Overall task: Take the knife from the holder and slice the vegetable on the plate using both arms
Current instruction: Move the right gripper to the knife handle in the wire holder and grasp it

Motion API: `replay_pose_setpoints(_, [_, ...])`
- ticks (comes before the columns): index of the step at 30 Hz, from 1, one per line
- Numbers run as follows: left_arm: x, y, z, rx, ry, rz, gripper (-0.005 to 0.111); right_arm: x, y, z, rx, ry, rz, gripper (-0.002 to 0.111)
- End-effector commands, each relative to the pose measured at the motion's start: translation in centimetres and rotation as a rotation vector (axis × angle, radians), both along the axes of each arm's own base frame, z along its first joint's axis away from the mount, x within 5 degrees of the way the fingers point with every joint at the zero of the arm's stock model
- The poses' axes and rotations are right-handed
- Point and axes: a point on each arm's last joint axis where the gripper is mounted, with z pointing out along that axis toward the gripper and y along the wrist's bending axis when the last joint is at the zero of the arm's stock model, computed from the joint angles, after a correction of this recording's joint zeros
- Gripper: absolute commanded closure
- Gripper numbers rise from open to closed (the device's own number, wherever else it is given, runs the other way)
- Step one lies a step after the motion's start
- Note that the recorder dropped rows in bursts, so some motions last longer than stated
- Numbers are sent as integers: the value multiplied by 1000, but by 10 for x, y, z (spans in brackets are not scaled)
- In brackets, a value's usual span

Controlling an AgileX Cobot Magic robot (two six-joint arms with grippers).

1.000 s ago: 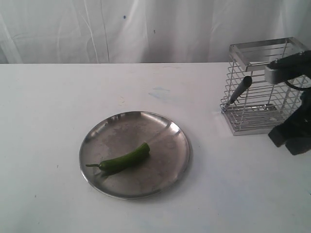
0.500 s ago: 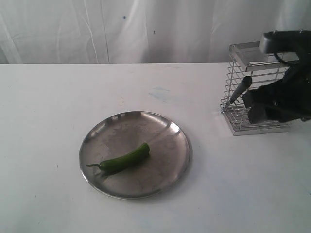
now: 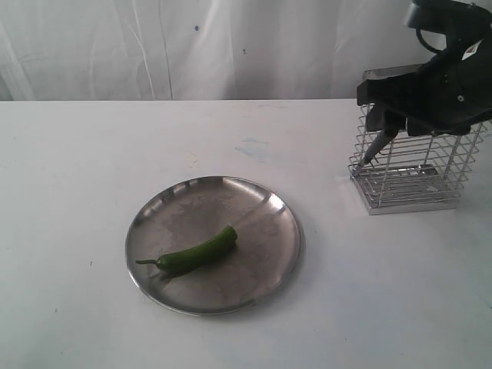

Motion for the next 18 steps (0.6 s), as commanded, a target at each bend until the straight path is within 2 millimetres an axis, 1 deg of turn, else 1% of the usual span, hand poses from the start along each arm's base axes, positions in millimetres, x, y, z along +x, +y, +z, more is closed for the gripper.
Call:
replay_pose_setpoints(1, [0, 0, 0, -11, -5, 1, 107, 9, 1, -5, -4, 3, -2, 54])
replay_pose_setpoints(8, [0, 0, 0, -11, -5, 1, 107, 15, 2, -13, -7, 11, -6, 54])
replay_pose_setpoints(9, [0, 0, 0, -11, -5, 1, 107, 15, 2, -14, -8, 17, -5, 56])
replay_pose_setpoints(11, [0, 0, 0, -11, -5, 1, 107, 16, 2, -16, -11, 27, -3, 61])
replay_pose_setpoints(18, [0, 0, 0, -11, -5, 1, 107, 16, 2, -16, -11, 22, -4, 84])
